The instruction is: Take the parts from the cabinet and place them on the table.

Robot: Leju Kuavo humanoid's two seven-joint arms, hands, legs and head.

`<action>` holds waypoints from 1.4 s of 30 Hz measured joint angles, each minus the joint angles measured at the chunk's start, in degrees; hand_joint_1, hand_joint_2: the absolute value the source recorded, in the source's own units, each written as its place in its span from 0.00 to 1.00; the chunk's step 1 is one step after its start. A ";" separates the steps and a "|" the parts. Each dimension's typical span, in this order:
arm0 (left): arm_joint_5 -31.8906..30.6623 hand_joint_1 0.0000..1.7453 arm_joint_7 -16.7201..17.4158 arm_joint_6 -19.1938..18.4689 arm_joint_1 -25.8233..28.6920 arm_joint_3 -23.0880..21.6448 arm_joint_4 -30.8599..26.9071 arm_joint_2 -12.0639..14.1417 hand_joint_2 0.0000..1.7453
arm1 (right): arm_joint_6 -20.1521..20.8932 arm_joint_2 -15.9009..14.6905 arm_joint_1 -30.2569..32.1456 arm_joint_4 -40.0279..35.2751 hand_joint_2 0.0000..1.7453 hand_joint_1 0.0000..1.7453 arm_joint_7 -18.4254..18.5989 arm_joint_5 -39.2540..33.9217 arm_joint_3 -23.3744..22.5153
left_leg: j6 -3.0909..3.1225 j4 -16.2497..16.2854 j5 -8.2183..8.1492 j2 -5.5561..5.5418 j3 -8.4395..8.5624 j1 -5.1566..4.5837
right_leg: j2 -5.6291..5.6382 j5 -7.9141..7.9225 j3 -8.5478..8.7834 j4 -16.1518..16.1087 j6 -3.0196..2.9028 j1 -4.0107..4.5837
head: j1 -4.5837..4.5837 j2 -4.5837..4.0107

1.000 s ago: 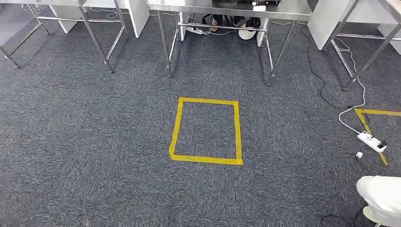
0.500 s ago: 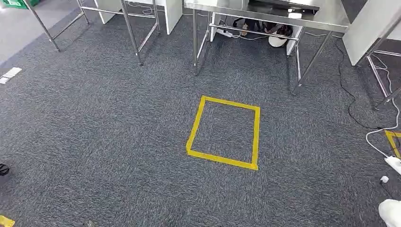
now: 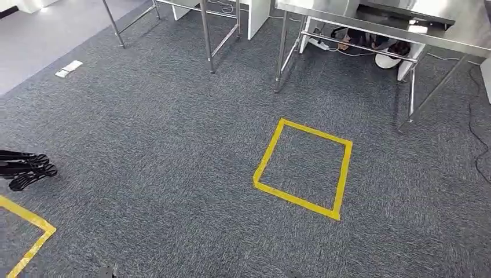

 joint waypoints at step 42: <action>-0.55 0.00 -1.62 -0.79 0.52 -0.79 -0.02 1.71 0.00 | -0.35 -1.51 1.47 -7.11 0.00 0.00 4.09 -7.09 11.98 | -1.68 1.84 -2.27 11.78 1.17 0.60 | -9.09 0.52 0.10 -0.06 -1.01 -0.78 | -0.39 0.00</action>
